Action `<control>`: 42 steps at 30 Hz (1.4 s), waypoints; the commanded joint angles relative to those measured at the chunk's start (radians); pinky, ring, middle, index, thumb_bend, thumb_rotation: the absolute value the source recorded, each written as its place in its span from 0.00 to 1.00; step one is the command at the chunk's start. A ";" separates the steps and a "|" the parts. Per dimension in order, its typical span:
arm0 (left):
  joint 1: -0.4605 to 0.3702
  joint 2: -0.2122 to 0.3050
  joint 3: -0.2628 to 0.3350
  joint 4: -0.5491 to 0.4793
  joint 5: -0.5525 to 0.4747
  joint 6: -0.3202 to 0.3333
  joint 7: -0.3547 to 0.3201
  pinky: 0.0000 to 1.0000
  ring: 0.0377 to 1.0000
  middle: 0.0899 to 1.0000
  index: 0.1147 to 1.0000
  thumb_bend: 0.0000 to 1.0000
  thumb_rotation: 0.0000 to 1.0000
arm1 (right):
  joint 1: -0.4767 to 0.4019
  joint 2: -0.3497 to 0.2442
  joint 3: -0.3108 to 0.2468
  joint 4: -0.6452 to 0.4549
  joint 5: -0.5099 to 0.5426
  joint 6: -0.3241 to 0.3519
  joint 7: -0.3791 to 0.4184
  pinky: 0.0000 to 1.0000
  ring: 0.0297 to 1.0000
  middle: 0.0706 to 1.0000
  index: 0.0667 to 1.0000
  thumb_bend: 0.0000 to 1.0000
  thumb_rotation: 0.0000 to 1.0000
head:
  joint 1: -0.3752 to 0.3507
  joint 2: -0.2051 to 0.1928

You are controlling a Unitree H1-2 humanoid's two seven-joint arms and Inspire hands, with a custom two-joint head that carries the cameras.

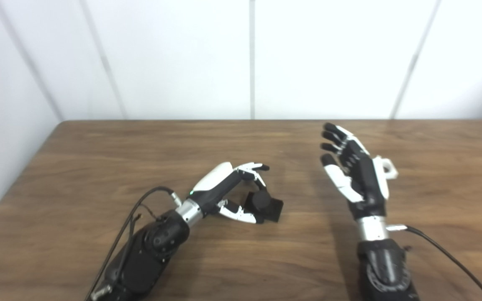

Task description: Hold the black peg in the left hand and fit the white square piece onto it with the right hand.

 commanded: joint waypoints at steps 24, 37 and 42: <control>0.047 0.031 -0.066 0.042 0.037 -0.039 -0.090 0.78 0.92 0.87 0.42 0.52 0.07 | 0.114 -0.001 -0.012 -0.005 -0.039 -0.003 -0.054 0.77 0.81 0.83 0.77 0.57 0.58 | -0.160 0.022; 0.028 0.089 -0.118 0.050 0.131 -0.041 -0.080 0.77 0.92 0.86 0.42 0.52 0.06 | 0.060 -0.056 -0.072 -0.081 -0.131 0.031 -0.100 0.74 0.80 0.83 0.77 0.58 0.59 | -0.416 -0.038; 0.023 0.101 -0.117 0.067 0.115 -0.063 -0.079 0.76 0.90 0.85 0.42 0.52 0.06 | 0.040 -0.088 -0.098 -0.086 -0.153 0.039 -0.115 0.77 0.79 0.83 0.77 0.59 0.61 | -0.508 -0.052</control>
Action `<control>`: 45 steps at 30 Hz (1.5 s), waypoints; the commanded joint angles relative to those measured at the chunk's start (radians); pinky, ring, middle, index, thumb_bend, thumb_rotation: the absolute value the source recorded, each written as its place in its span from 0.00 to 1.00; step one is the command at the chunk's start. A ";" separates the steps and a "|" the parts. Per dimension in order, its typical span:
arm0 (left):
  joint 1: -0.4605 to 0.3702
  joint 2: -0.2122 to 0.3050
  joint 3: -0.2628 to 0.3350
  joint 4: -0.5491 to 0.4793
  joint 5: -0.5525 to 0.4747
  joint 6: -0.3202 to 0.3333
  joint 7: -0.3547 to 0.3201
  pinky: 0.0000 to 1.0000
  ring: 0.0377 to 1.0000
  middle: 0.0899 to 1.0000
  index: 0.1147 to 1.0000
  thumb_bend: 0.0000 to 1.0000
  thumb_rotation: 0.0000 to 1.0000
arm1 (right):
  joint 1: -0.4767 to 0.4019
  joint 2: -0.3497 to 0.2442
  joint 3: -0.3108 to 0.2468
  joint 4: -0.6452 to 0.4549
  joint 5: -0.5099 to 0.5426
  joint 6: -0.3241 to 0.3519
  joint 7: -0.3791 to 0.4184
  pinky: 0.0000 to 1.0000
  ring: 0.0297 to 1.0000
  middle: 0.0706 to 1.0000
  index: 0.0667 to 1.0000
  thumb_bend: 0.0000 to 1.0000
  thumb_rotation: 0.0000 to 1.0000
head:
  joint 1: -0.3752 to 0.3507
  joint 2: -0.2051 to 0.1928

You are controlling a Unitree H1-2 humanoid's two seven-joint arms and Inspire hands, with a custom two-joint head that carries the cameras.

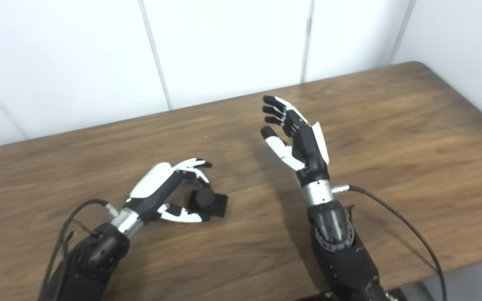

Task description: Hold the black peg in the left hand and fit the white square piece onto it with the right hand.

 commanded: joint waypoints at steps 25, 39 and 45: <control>0.065 0.045 -0.041 0.074 0.022 -0.021 -0.065 0.76 0.88 0.84 0.42 0.52 0.05 | -0.255 -0.476 0.016 0.011 -0.183 0.407 0.266 0.79 0.87 0.86 0.74 0.62 0.30 | -0.034 -0.032; 0.074 0.049 -0.038 0.072 0.012 -0.022 -0.064 0.75 0.89 0.84 0.42 0.52 0.05 | -0.438 -0.635 0.159 0.089 -0.220 0.535 0.548 0.75 0.94 0.96 0.83 0.63 0.18 | -0.015 -0.036; 0.079 0.045 -0.039 0.066 0.015 -0.007 -0.067 0.75 0.90 0.84 0.42 0.52 0.05 | -0.500 -0.668 0.227 0.111 -0.222 0.595 0.694 0.80 0.99 1.00 0.88 0.68 0.08 | -0.004 -0.040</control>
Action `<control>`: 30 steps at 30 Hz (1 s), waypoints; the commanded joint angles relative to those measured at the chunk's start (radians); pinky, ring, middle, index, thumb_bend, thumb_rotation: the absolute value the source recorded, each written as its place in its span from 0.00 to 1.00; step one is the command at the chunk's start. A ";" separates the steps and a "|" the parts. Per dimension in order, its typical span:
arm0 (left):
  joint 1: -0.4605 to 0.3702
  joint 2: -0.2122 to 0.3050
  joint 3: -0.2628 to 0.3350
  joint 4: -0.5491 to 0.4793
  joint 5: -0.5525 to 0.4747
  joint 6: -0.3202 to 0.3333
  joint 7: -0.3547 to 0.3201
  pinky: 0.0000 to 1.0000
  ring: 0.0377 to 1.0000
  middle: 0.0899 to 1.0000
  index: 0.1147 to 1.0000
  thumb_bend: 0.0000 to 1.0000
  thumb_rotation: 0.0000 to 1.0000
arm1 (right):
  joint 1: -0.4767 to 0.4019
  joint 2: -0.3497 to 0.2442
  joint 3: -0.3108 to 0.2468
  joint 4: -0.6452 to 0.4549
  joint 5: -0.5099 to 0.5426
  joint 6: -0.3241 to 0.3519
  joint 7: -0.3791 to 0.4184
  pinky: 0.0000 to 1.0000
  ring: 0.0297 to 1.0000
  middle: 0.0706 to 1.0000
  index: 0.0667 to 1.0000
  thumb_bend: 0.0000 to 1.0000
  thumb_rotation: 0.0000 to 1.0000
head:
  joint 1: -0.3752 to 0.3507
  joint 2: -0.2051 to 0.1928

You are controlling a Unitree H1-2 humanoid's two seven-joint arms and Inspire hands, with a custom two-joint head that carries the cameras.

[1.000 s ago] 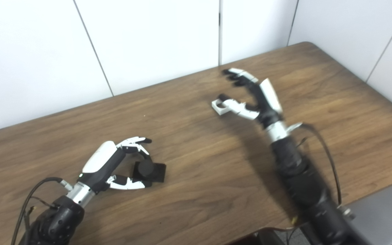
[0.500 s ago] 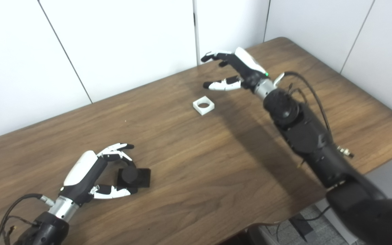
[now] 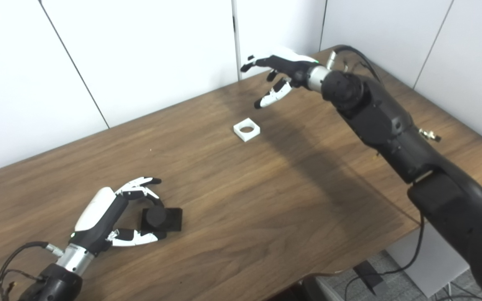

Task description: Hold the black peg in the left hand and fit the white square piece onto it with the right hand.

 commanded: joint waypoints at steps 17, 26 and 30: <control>0.074 0.028 -0.037 0.032 0.069 0.052 -0.085 0.77 0.90 0.85 0.42 0.52 0.05 | -0.154 -0.054 0.151 0.017 -0.109 0.066 0.201 0.74 0.98 1.00 0.88 0.86 0.17 | 0.026 0.011; 0.074 0.021 -0.041 0.025 0.064 0.064 -0.095 0.77 0.90 0.85 0.42 0.52 0.05 | -0.146 -0.031 0.190 0.016 -0.152 0.078 0.204 0.77 0.98 1.00 0.88 0.84 0.17 | 0.043 0.023; 0.077 0.020 -0.040 0.020 0.061 0.070 -0.098 0.77 0.90 0.85 0.42 0.52 0.05 | -0.141 -0.020 0.206 0.023 -0.171 0.064 0.200 0.85 0.98 1.00 0.87 0.84 0.16 | 0.052 0.025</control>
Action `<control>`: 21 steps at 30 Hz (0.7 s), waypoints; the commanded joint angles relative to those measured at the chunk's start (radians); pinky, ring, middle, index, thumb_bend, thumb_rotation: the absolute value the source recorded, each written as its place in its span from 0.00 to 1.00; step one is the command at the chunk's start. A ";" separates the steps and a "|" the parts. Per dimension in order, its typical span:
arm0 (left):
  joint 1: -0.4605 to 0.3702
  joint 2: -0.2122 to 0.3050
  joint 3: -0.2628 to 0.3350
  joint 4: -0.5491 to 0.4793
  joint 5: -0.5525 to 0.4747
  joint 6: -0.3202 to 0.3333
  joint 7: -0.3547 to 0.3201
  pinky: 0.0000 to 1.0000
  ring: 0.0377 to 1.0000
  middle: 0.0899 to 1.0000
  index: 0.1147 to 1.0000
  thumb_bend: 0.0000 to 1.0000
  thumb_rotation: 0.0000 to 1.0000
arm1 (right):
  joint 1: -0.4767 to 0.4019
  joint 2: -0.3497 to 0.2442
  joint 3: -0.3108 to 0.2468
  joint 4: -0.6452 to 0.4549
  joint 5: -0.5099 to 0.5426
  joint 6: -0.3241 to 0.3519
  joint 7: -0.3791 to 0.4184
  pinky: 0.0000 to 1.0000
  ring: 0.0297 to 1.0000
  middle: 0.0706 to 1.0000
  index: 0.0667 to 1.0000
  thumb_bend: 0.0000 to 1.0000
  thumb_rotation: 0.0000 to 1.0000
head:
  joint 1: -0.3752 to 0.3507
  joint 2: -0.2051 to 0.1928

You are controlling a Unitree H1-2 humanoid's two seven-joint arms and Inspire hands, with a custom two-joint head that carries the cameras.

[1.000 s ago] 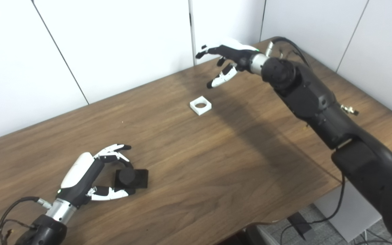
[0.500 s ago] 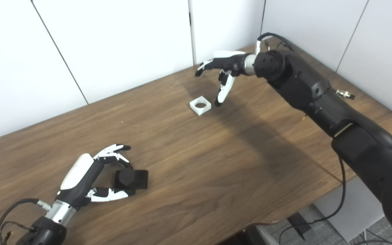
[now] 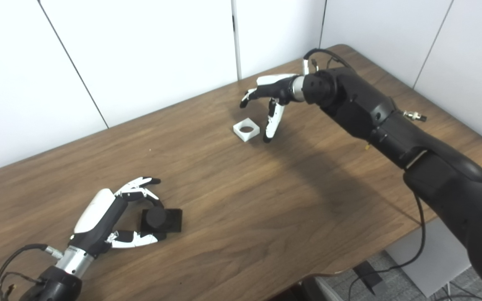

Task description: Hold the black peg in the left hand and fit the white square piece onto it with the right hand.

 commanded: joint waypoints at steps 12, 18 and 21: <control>0.072 0.022 -0.045 0.024 0.061 0.085 -0.103 0.78 0.91 0.85 0.42 0.52 0.05 | -0.045 0.028 0.020 0.015 -0.039 -0.039 -0.026 0.85 0.98 1.00 0.85 0.80 0.17 | 0.015 0.008; 0.077 0.027 -0.047 0.010 0.063 0.092 -0.107 0.79 0.92 0.85 0.42 0.52 0.05 | -0.038 0.047 0.024 0.048 -0.060 -0.076 -0.059 0.84 0.97 1.00 0.83 0.78 0.18 | 0.021 0.014; 0.081 0.030 -0.049 -0.003 0.062 0.104 -0.111 0.80 0.92 0.86 0.42 0.52 0.05 | -0.032 0.049 0.027 0.054 -0.064 -0.083 -0.069 0.83 0.97 0.99 0.81 0.77 0.17 | 0.024 0.017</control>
